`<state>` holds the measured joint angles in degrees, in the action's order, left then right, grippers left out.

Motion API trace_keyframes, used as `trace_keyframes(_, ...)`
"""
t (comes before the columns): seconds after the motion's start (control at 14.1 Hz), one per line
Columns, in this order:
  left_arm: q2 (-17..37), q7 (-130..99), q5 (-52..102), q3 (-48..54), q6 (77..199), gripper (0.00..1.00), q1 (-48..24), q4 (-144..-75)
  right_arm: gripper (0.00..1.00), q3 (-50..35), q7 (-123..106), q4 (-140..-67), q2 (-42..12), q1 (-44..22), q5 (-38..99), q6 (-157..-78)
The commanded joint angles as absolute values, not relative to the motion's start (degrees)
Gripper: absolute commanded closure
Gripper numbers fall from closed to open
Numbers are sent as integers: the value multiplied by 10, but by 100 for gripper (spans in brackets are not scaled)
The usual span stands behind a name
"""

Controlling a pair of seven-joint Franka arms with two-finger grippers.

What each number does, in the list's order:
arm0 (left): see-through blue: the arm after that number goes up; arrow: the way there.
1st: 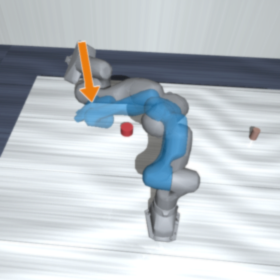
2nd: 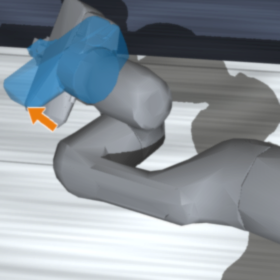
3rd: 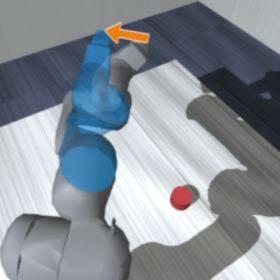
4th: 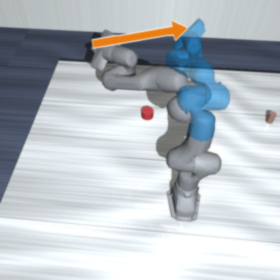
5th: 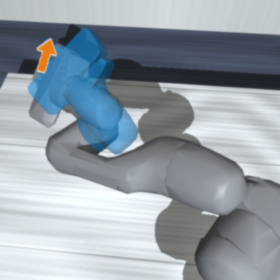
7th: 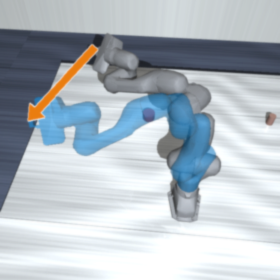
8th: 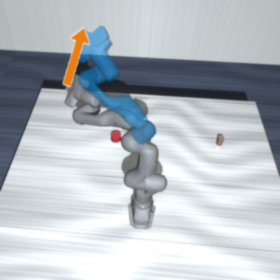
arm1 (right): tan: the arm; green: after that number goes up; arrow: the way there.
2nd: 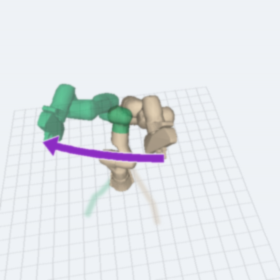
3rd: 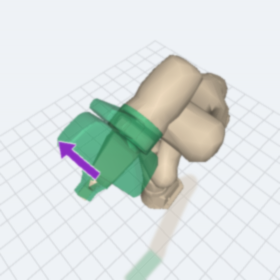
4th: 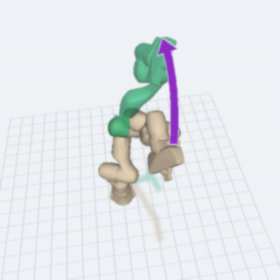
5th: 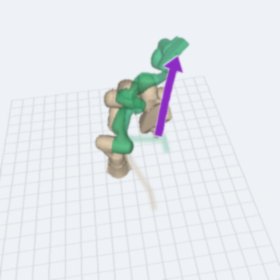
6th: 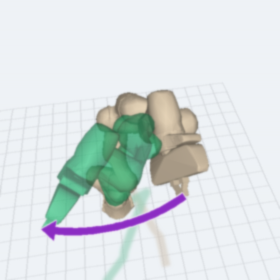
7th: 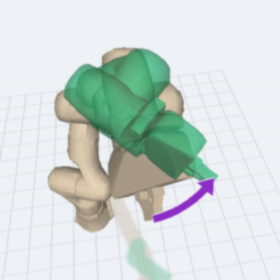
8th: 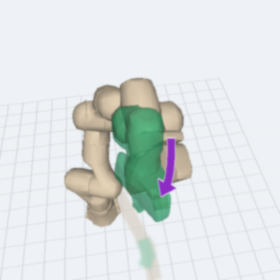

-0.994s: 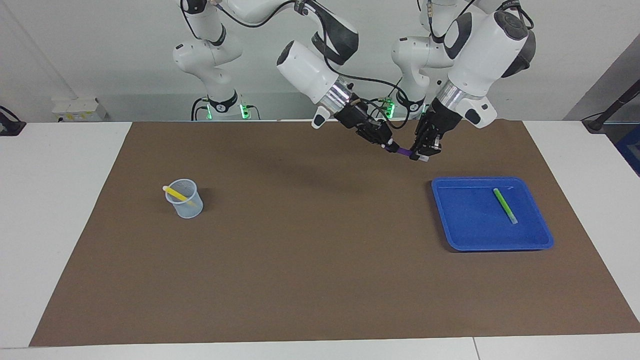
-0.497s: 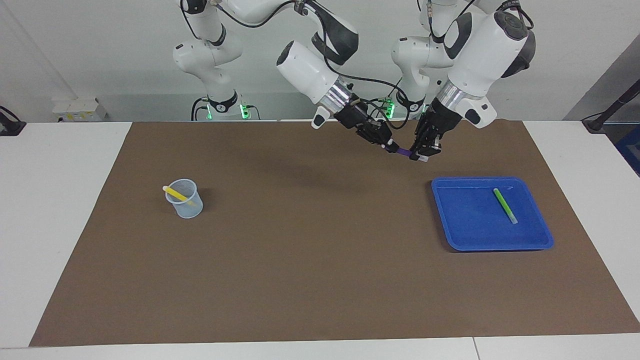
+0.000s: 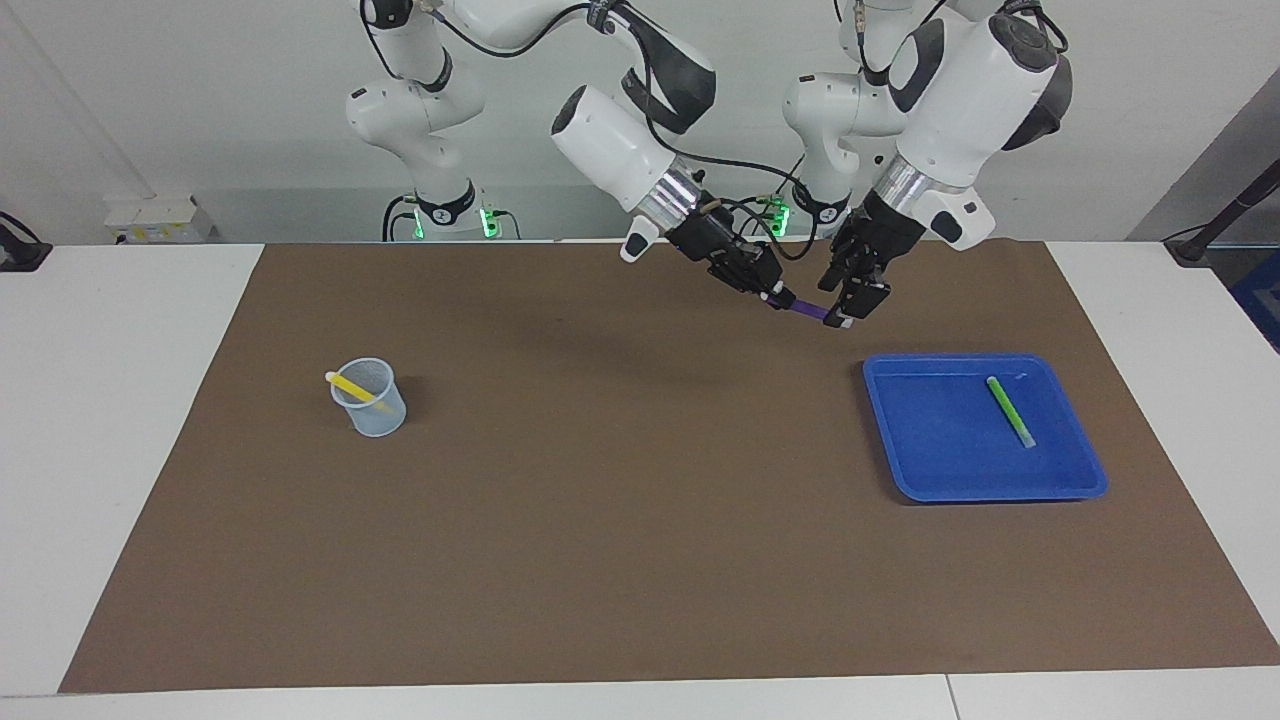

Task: Transfer and insert pens with both arms
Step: 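Carry the purple pen toward the cup with the right gripper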

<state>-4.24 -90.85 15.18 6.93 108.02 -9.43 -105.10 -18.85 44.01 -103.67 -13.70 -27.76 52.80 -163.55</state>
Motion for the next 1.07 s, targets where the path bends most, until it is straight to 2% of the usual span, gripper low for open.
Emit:
trace_keyframes(0.0, -62, -880, 160, 62, 1073, 33, -99, -1069, 100, -191, 349, -1037, -133, -239, 534, -1553)
trace_keyframes(0.36, -90, -677, 160, 57, 1060, 34, -78, -1114, 100, -187, 214, -1064, -111, -186, 477, -1428)
trace_keyframes(0.99, -107, -212, 159, 55, 1019, 37, 94, -1141, 100, -188, -78, -1049, -74, -31, 196, -1108)
